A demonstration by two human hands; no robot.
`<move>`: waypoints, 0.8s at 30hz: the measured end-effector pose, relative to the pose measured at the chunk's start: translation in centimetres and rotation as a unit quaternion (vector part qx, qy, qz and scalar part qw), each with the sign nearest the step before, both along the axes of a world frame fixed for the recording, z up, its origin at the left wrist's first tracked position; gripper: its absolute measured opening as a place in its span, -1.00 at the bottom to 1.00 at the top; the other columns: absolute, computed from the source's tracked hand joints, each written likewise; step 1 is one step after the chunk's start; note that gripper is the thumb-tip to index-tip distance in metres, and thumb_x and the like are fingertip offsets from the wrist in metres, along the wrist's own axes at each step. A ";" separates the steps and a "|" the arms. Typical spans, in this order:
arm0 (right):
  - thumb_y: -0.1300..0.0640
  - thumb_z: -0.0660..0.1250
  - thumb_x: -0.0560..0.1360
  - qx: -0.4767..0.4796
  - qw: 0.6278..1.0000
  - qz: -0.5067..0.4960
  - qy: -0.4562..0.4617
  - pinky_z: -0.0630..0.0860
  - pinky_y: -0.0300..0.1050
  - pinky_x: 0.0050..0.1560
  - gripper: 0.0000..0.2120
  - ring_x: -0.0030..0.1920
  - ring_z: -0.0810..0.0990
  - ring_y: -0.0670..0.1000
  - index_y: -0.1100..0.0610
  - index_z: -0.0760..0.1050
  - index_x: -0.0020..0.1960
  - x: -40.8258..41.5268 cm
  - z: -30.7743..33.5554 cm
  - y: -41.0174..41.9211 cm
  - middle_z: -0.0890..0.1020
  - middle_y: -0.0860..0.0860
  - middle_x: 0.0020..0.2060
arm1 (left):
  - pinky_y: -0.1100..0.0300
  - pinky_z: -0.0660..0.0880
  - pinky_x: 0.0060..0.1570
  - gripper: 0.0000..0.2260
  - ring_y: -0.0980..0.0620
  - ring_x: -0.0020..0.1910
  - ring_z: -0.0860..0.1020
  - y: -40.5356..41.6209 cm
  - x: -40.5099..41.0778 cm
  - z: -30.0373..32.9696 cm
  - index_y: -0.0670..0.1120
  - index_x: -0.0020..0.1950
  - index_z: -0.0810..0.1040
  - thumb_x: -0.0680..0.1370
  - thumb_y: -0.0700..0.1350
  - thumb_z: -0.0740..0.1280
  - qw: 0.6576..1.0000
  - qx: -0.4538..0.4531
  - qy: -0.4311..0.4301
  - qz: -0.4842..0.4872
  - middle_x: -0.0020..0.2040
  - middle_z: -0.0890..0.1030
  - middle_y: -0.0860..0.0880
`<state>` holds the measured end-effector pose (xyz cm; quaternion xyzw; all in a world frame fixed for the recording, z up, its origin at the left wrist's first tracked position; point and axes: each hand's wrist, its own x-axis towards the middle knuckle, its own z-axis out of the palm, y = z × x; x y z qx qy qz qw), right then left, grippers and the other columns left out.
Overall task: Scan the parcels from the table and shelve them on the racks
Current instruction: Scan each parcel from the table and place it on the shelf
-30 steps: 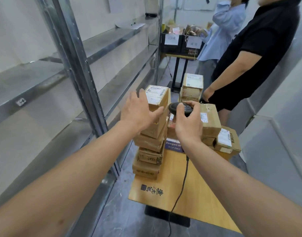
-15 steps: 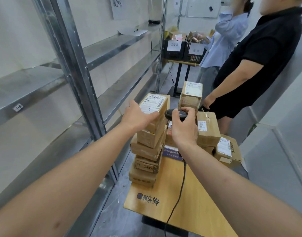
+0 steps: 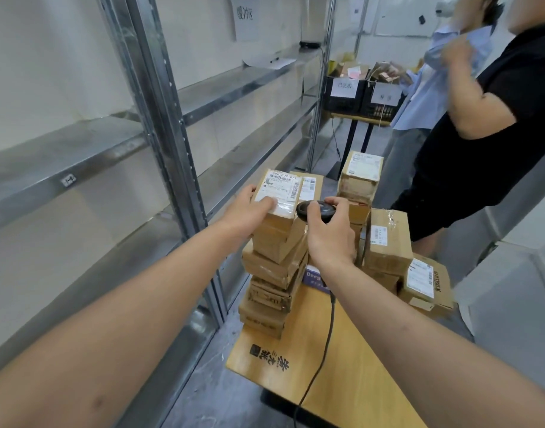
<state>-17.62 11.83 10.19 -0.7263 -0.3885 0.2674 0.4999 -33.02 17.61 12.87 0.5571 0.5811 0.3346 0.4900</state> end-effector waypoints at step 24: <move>-0.14 0.24 0.67 0.074 0.977 0.198 0.036 0.45 -0.03 0.10 -0.85 0.06 0.54 -0.08 -0.19 0.43 0.23 -3.4 0.8 -3.5 0.53 -0.27 -0.04 | 0.25 0.45 0.40 -0.35 0.29 0.38 0.49 -8.9 -9.8 -1.1 0.16 0.70 0.09 0.71 -0.25 0.27 0.986 0.159 0.050 -0.003 0.51 0.39 0.14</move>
